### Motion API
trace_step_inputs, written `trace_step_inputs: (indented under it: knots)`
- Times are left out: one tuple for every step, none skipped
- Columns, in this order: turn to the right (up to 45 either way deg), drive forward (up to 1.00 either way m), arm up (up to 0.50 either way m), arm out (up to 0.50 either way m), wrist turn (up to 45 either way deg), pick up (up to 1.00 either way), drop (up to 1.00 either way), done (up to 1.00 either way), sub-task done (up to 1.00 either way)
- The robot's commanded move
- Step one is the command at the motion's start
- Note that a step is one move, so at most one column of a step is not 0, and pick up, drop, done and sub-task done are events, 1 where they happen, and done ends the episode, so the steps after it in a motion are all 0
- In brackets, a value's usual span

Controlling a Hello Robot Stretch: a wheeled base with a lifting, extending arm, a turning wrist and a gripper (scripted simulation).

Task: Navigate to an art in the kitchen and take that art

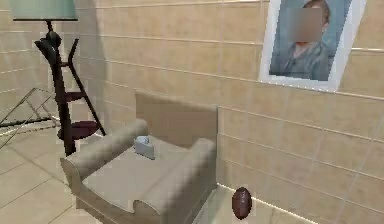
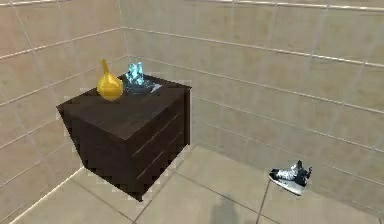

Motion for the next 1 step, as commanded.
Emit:
trace_step_inputs:
  knots:
    - [-45.0,0.0,0.0,0.0,0.0,0.0,0.0,0.0,0.0]
